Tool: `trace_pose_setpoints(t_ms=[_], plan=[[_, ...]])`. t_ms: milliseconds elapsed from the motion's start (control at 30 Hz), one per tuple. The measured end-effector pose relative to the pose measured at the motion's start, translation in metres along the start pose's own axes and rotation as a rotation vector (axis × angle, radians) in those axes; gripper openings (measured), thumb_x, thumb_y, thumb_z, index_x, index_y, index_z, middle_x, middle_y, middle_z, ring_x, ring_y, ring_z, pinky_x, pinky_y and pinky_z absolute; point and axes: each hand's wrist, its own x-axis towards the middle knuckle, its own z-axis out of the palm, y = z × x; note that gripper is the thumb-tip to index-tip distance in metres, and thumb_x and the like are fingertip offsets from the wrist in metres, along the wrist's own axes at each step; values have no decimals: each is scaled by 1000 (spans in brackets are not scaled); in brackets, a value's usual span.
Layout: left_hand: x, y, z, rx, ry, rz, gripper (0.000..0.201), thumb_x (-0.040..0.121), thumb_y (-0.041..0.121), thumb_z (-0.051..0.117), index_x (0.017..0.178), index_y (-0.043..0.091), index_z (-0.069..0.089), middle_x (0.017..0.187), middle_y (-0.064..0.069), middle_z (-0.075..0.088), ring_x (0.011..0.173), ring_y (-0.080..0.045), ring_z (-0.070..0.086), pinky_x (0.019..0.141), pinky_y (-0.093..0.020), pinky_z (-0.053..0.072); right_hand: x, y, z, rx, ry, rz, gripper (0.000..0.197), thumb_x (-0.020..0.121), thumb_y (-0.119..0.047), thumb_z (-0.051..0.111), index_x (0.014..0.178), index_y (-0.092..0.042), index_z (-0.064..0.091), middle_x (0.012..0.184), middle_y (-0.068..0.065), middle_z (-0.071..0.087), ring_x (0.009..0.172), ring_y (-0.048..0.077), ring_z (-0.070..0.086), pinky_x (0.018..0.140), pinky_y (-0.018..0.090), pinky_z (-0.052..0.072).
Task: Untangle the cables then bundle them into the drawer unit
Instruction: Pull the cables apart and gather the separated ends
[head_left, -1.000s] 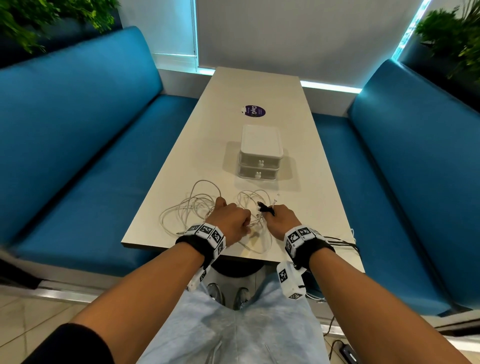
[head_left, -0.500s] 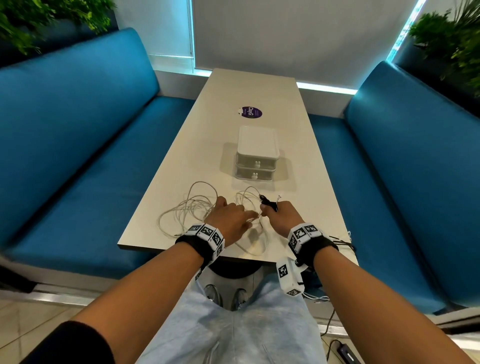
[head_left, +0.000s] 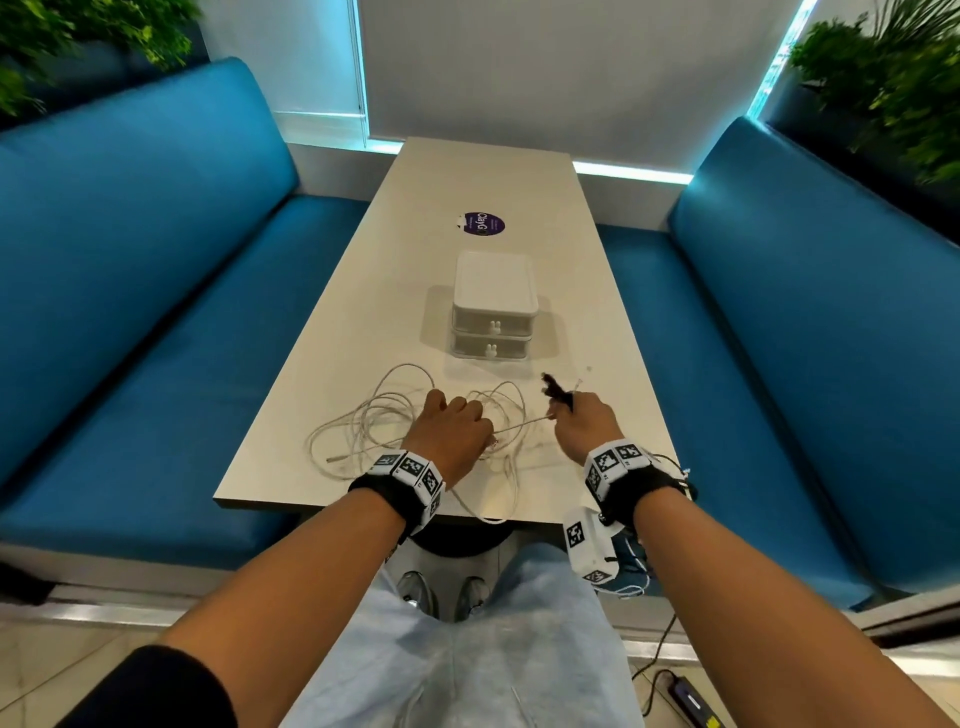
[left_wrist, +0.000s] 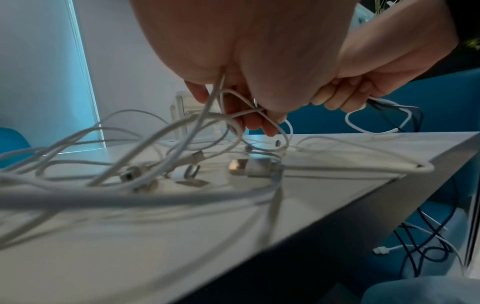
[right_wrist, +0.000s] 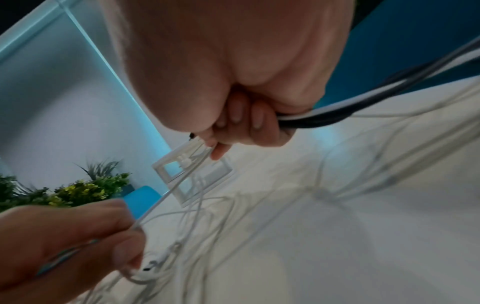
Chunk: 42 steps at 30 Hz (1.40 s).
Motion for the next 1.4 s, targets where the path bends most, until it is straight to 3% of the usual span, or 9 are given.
trace_pose_setpoints(t_ms=[167,433,600,667,800,900,1033,1233,1400], plan=[[2,-2,3,7,-21,-18,29,102,32,39,111,20,65,111,-1,60,107,-27,52,97,-44,26,1,10,-12,75,60,57,31,103,-23,38,112,-5,62,105,14,63,102,34,58,75,30,37],[8,13,2,76,-92,0,25,97,25,45,102,23,70,102,1,66,102,-27,56,100,-47,25,-6,-10,5,438,-174,-145,26,102,-15,37,96,-23,61,90,4,74,91,21,70,91,41,53],[10,17,5,77,-97,17,27,96,27,43,97,24,69,97,2,67,98,-25,58,97,-45,25,-11,-25,11,418,-263,-181,26,99,-22,42,83,-16,62,70,-2,71,76,16,70,92,45,50],[10,17,7,69,-86,16,27,97,27,42,99,23,69,99,2,67,99,-25,57,96,-44,25,-16,-32,12,345,-282,-209,23,95,-24,44,81,-17,60,60,-4,60,63,20,60,81,50,51],[9,14,9,39,-9,26,30,102,33,39,111,19,64,105,-1,67,105,-27,56,98,-46,28,-23,-30,14,-135,-240,-361,24,97,-19,44,104,-9,64,95,12,70,89,32,62,79,38,48],[7,5,13,43,-15,31,25,100,27,43,110,19,64,108,0,64,109,-26,53,98,-47,27,-26,-23,8,-275,-204,-408,24,98,-20,44,106,-7,62,101,19,69,94,37,62,78,39,47],[3,-23,20,17,-61,-22,25,99,26,44,117,23,62,115,2,61,113,-25,50,101,-48,25,-16,-5,-15,-398,-123,-289,26,101,-26,42,112,-8,56,100,19,65,87,36,62,71,37,48],[-1,-30,18,-96,-72,64,43,96,58,40,118,26,60,117,3,59,115,-23,48,95,-42,29,1,10,-29,-280,-26,78,29,98,-22,40,115,-6,57,110,19,63,91,36,61,68,33,43],[1,-18,17,-51,-61,78,34,100,43,39,125,29,57,121,2,60,118,-25,49,97,-44,28,0,1,-17,-159,-32,71,30,98,-23,44,117,-6,60,113,17,64,99,36,60,74,34,46]])
